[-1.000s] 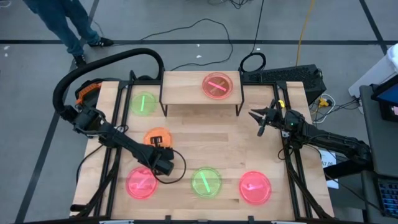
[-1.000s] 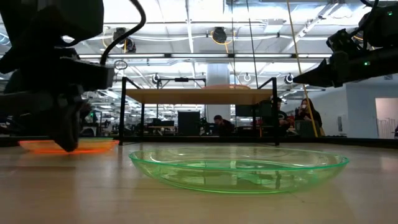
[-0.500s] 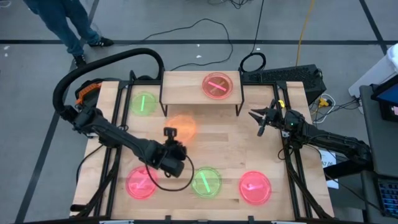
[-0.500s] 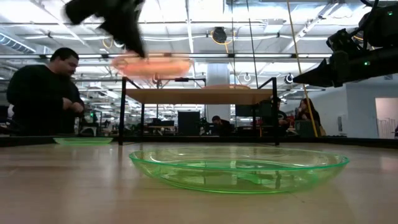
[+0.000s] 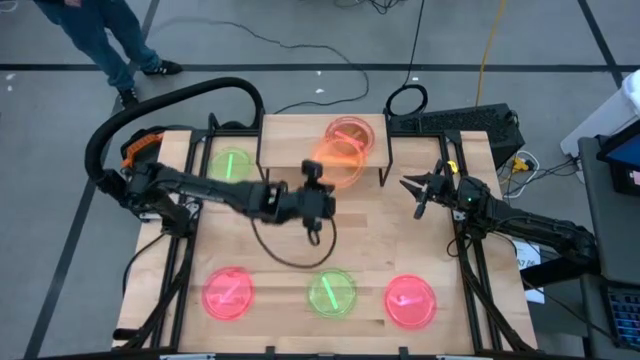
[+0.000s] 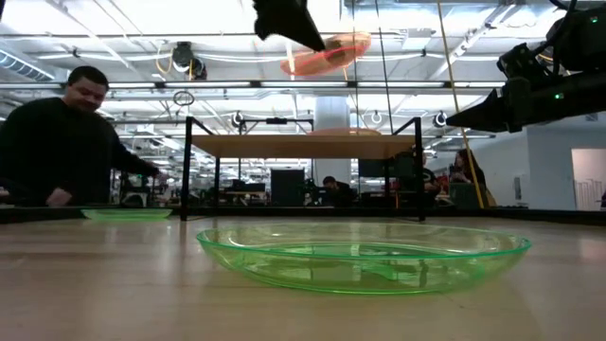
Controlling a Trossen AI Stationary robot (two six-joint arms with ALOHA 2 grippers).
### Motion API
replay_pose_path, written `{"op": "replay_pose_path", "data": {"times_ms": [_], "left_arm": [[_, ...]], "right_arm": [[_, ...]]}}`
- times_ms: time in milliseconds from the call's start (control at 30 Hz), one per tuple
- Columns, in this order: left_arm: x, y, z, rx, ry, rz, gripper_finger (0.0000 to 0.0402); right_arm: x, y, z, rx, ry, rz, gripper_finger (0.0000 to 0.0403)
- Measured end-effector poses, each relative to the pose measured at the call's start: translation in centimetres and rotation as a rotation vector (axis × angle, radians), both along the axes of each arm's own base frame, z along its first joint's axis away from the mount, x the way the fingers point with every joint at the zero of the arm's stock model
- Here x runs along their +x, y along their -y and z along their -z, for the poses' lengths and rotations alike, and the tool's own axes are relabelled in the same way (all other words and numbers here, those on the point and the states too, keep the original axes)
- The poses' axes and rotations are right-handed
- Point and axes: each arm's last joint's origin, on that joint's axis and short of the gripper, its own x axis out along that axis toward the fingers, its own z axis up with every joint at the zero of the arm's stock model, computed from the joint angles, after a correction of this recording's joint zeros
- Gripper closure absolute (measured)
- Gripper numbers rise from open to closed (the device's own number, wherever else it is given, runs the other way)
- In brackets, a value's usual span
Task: Place and stack plates onto a shelf
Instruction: Stack the orange plate on top of the pink plate on the shelf
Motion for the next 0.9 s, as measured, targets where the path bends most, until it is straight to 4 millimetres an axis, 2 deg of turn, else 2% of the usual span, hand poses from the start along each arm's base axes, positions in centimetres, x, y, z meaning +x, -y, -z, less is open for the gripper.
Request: {"op": "replay_pose_path", "data": {"times_ms": [333,500,667,900], "left_arm": [[0.9,-7.9,-1.2,-0.02,0.088,0.092,0.04],[1.3,-10.7,-0.5,-0.024,0.09,0.115,0.0401],[2.5,-12.6,1.7,-0.042,0.015,0.101,0.0401],[3.5,-13.6,2.3,-0.065,0.013,0.111,0.0401]], "right_arm": [[0.0,0.0,0.0,0.0,-0.001,0.0,0.0332],[0.0,0.0,0.0,0.0,0.0,0.0,0.0332],[0.0,0.0,-0.1,-0.004,0.01,0.0,0.0332],[0.1,0.0,-0.1,-0.005,0.014,0.0,0.0332]]}}
